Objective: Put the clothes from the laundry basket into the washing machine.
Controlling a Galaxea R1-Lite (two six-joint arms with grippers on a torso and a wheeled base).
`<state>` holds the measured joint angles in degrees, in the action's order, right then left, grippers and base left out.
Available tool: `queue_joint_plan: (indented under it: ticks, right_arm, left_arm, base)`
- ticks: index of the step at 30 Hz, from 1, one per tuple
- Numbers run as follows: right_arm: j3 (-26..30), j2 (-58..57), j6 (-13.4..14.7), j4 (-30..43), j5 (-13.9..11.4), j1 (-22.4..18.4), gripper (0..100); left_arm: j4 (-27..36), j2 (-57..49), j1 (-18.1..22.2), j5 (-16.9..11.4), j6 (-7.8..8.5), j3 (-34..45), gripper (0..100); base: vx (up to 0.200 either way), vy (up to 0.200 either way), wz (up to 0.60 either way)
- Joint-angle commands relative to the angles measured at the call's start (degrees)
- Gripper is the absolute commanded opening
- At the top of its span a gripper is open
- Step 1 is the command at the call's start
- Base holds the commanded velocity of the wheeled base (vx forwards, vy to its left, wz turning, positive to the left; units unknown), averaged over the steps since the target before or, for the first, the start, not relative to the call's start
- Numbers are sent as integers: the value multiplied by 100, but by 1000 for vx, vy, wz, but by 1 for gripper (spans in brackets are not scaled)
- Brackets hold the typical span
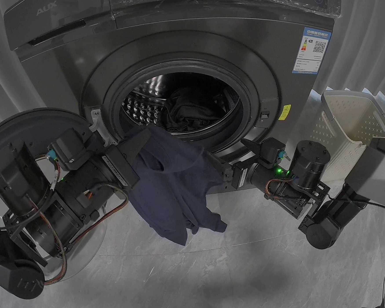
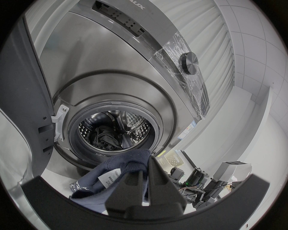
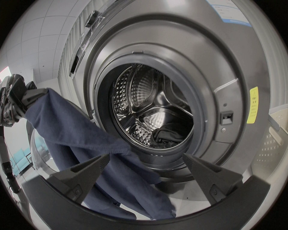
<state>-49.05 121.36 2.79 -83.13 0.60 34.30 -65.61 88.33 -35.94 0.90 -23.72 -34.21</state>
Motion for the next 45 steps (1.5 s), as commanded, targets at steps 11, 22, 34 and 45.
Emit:
queue_joint_plan:
  ticks: [11,22,34,45]
  right_arm:
    - [80,20,64,-37,2,76,100]
    - [1249,-675,55,-37,-165,507,100]
    - [19,63,28,42,-156,674,100]
    - [-746,591,20,77,-174,446,100]
  left_arm:
    - [4,0,-10,6,-1,19,0]
    - [4,26,-10,6,-1,-7,0]
    - [4,8,-10,6,-1,19,0]
    - [-4,-18,-10,6,-1,54,0]
  base:
    - [0,0,0]
    - [0,0,0]
    - [0,0,0]
    - [0,0,0]
